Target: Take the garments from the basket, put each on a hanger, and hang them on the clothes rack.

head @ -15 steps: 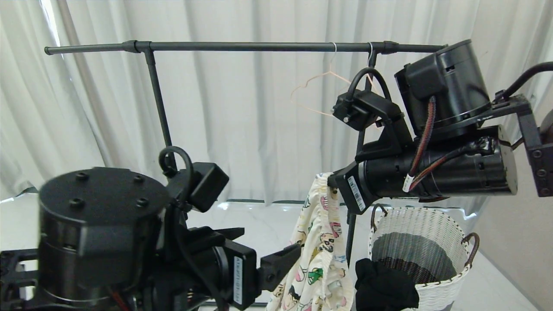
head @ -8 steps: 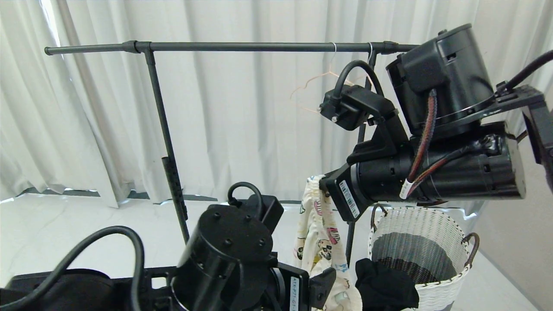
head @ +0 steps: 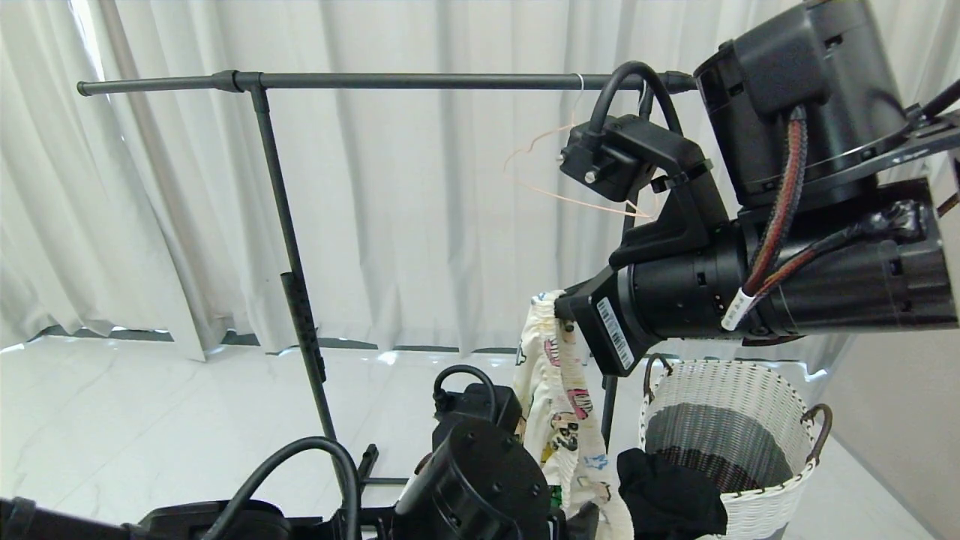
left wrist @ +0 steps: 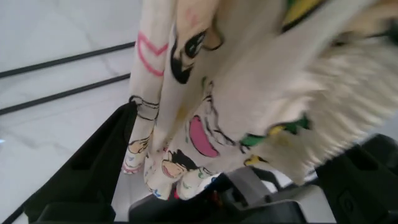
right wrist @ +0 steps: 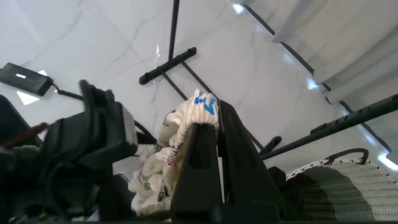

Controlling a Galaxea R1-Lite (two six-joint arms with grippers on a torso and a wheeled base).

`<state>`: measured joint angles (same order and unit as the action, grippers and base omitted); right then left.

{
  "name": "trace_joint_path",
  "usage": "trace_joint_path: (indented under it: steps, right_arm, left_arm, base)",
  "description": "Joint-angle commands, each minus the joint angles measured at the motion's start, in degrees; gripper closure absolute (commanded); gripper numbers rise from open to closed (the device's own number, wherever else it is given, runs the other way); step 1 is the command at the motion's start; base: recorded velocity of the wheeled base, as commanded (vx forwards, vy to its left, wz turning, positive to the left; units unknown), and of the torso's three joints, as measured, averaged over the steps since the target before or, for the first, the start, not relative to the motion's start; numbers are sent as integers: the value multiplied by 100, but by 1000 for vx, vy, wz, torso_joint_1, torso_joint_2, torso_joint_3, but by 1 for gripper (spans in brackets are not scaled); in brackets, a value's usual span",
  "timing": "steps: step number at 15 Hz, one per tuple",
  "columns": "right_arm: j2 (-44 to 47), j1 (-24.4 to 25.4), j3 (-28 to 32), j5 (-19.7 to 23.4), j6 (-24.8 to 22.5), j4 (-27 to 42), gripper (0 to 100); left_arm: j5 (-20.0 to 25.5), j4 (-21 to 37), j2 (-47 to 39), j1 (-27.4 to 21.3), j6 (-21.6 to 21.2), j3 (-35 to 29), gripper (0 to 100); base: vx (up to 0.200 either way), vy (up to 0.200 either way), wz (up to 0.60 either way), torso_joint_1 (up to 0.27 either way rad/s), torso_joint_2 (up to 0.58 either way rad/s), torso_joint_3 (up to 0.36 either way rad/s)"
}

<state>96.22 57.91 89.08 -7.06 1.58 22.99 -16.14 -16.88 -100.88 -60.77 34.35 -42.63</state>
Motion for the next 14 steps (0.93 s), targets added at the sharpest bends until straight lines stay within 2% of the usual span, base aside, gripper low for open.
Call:
trace_joint_path:
  steps: [1, 3, 7, 11, 12, 14]
  right_arm:
    - [-103, 1, -22, -32, 0, 30, 100]
    - [-200, -25, -48, -217, 9, 135, 100]
    - [-446, -25, -57, -235, 9, 452, 100]
    - [-789, -350, -426, -446, 9, 777, 100]
    - [-851, -368, -532, -498, 9, 839, 100]
    - [-965, -368, -707, -498, 9, 847, 100]
  left_arm:
    - [-135, 1, -204, 21, -16, 220, 0]
    - [-179, 1, -169, 21, -16, 589, 0]
    - [-337, 1, -55, 74, 1, 1002, 0]
    - [-706, 1, 393, 48, -25, 1275, 0]
    - [-724, 1, 481, 48, -34, 1319, 100]
    - [-785, 1, 631, 39, -69, 1336, 100]
  base:
    - [0, 0, 0, 0, 0, 0]
    - [0, 0, 0, 0, 0, 0]
    - [0, 0, 0, 0, 0, 0]
    - [0, 0, 0, 0, 0, 0]
    - [0, 0, 0, 0, 0, 0]
    - [0, 0, 0, 0, 0, 0]
